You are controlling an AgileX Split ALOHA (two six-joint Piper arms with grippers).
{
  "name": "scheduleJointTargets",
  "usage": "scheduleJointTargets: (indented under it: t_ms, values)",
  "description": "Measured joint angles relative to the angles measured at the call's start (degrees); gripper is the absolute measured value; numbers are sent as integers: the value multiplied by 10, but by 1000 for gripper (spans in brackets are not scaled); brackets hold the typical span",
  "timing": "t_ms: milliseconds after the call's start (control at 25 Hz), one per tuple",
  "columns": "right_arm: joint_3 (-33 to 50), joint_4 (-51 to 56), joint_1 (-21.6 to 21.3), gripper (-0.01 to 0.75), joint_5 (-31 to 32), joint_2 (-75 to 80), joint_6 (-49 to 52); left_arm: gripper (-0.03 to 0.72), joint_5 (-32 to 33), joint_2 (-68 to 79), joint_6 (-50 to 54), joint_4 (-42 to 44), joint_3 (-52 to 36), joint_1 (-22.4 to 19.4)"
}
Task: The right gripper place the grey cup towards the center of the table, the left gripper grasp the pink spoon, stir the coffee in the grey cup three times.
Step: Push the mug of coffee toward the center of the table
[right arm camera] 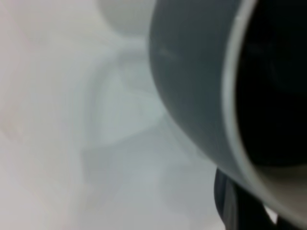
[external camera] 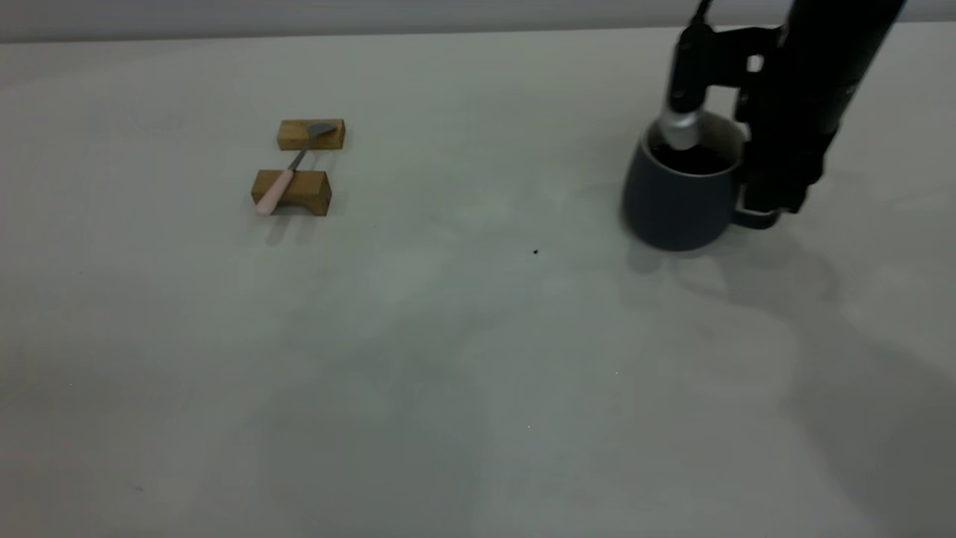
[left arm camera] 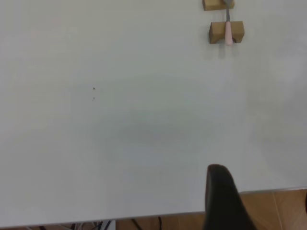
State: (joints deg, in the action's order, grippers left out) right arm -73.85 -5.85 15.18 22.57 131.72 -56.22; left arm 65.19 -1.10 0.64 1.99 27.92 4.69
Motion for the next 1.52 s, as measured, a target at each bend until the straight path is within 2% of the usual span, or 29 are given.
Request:
scheduleJointTargets:
  t_ms: [360, 680, 1040, 1200, 1440, 1520]
  values:
    - [0, 59, 54, 240, -30, 1, 1, 481, 0, 0, 0, 0, 0, 0]
    - [0, 138, 89, 240, -86, 4, 1, 481, 0, 0, 0, 0, 0, 0]
    - [0, 202, 94, 250, -97, 4, 1, 481, 0, 0, 0, 0, 0, 0]
    - [0, 233, 93, 358, -97, 4, 1, 481, 0, 0, 0, 0, 0, 0]
    - [0, 267, 86, 681, -60, -25, 12, 481, 0, 0, 0, 0, 0, 0]
    - [0, 269, 81, 716, -26, -52, 17, 481, 0, 0, 0, 0, 0, 0]
